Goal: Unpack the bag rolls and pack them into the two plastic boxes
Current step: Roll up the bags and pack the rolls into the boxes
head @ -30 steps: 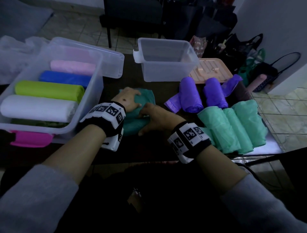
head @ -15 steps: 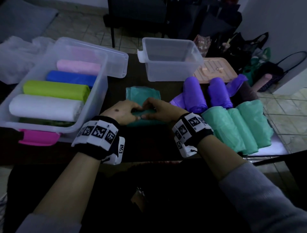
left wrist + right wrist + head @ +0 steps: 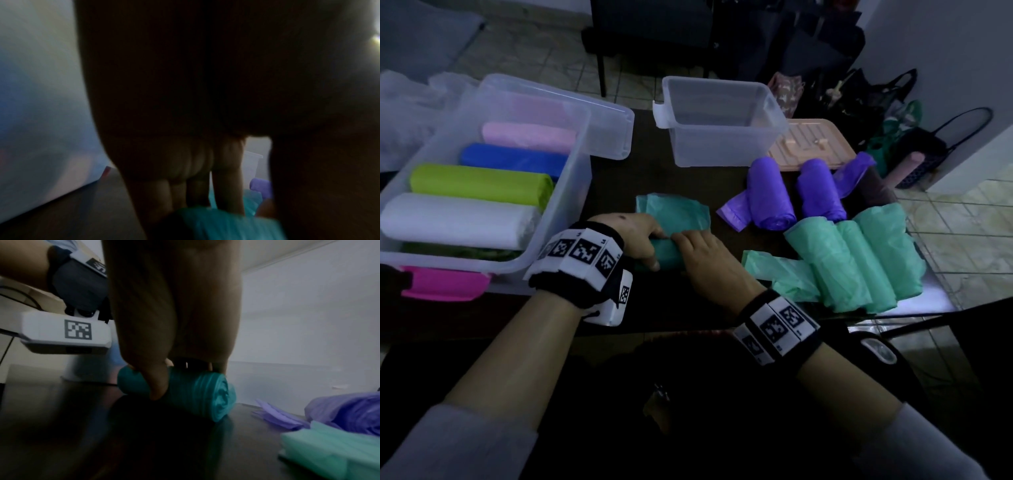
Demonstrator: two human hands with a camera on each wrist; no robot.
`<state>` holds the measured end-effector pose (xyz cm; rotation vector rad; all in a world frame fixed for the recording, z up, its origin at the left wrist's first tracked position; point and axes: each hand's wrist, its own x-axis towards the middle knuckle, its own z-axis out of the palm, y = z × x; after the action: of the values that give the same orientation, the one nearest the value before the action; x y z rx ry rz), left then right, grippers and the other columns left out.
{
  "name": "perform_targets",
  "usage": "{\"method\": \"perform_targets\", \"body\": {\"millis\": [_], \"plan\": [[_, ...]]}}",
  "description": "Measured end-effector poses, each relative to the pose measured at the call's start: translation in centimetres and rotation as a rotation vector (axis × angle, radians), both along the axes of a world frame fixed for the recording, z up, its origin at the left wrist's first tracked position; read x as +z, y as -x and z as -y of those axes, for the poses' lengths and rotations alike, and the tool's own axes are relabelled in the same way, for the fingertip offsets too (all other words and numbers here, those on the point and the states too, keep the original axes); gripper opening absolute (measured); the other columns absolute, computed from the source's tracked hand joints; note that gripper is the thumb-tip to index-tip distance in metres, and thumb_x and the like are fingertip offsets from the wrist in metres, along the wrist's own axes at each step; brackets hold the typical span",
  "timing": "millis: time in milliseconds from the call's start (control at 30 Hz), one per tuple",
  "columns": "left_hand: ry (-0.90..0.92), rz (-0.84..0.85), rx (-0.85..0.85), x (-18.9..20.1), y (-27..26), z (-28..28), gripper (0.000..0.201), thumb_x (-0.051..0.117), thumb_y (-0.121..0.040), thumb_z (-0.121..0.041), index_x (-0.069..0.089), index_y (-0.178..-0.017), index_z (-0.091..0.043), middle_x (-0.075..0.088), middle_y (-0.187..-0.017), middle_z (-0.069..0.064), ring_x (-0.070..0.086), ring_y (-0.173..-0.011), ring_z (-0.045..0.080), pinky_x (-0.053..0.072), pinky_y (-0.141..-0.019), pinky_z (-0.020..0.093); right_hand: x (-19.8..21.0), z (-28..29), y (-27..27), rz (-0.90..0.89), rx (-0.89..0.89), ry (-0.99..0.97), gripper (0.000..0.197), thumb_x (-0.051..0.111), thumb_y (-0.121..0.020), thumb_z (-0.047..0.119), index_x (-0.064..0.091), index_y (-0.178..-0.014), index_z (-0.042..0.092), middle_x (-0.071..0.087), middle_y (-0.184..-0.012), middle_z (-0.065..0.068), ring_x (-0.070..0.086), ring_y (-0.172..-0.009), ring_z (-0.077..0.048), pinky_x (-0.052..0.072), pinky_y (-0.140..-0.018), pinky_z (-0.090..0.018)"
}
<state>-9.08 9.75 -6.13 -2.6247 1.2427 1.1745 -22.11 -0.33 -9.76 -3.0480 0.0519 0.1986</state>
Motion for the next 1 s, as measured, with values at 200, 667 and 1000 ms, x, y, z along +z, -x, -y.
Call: {"method": "perform_targets", "body": {"millis": [200,667,1000], "plan": [[0.256,0.087,0.194,0.1,0.8,0.2,0.07,0.081,-0.069,-0.029,0.052,-0.131,-0.021,0.05,-0.135,0.004,0.049,-0.12,0.021,0.041,-0.094,0.027,1.3,1.0,-2.4,-0.211,-0.05,-0.065,0.059,0.055,-0.09,0.021,0.029,-0.142,0.008,0.038,-0.138,-0.014,0.036,-0.129,-0.031,0.031,-0.106,-0.039],[0.147,0.134,0.17,0.6,-0.1,1.2,0.058,0.082,-0.069,-0.015,0.06,-0.123,-0.018,0.059,-0.124,0.006,0.059,-0.108,0.024,0.05,-0.087,0.032,3.0,1.4,-3.9,-0.158,-0.116,-0.131,0.056,0.062,-0.084,0.02,0.039,-0.133,0.007,0.037,-0.134,-0.016,0.036,-0.125,-0.033,0.034,-0.104,-0.04],[0.121,-0.019,0.203,0.9,-0.6,0.6,0.061,0.078,-0.074,-0.021,0.052,-0.13,-0.022,0.055,-0.127,0.004,0.055,-0.112,0.024,0.047,-0.096,0.036,2.0,0.4,-2.3,-0.072,-0.119,-0.138,0.056,0.068,-0.081,0.022,0.044,-0.13,0.01,0.049,-0.13,-0.011,0.042,-0.122,-0.028,0.037,-0.099,-0.036]]}}
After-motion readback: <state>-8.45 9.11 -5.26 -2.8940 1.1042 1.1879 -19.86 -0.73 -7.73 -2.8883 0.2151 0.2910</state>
